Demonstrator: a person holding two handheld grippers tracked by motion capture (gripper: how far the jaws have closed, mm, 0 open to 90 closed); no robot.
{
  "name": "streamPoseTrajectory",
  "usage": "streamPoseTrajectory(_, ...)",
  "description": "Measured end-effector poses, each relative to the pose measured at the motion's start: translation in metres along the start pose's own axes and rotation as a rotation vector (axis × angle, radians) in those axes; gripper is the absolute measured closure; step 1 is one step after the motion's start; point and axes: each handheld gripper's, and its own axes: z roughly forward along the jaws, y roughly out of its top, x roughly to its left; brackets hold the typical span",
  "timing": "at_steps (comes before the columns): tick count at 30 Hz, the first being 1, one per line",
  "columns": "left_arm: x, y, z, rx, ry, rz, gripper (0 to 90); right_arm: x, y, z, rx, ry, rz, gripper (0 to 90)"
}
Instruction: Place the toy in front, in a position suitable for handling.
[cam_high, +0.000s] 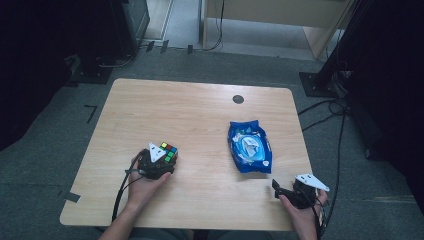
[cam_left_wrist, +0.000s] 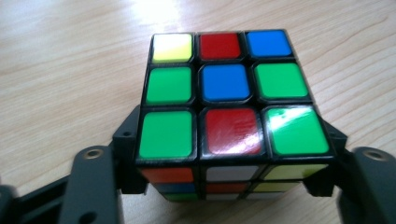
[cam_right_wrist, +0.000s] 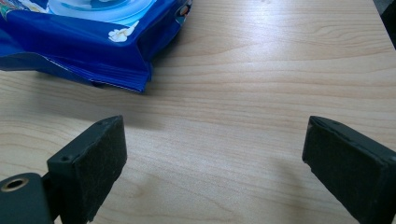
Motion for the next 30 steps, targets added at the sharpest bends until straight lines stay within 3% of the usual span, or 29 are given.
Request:
streamPoseTrajectory(2, 0.0, 0.001, -0.003, -0.01, 0.034, -0.007, 12.1, 0.0, 0.0, 0.0, -0.001, 0.003, 0.0, 6.3)
streamPoseTrajectory(6, 0.004, -0.002, -0.007, 0.027, -0.001, -0.038, 8.7, 0.0, 0.0, 0.0, 0.0, 0.006, 0.002, 6.3)
streamPoseTrajectory(10, 0.004, -0.006, -0.007, 0.047, 0.004, -0.05, 8.7, 0.0, 0.0, 0.0, 0.003, 0.003, -0.002, 6.3)
streamPoseTrajectory(13, 0.005, -0.004, -0.004, 0.06, 0.012, -0.062, 9.8, 0.0, 0.0, 0.0, 0.004, 0.0, -0.003, 6.3)
streamPoseTrajectory(16, 0.003, -0.002, 0.002, 0.08, 0.017, -0.049, 15.6, 0.001, 0.0, 0.0, 0.005, -0.002, -0.003, 6.3)
streamPoseTrajectory(20, 0.002, 0.0, 0.004, 0.069, 0.017, -0.029, 22.8, 0.0, 0.0, 0.001, 0.005, -0.004, -0.003, 6.4)
streamPoseTrajectory(22, 0.001, 0.002, 0.007, 0.069, 0.006, -0.003, 33.0, 0.0, 0.0, 0.001, 0.005, -0.004, -0.002, 6.4)
streamPoseTrajectory(30, 0.001, 0.004, 0.004, 0.06, -0.039, 0.021, 34.0, 0.0, 0.0, 0.0, 0.002, -0.01, 0.001, 6.4)
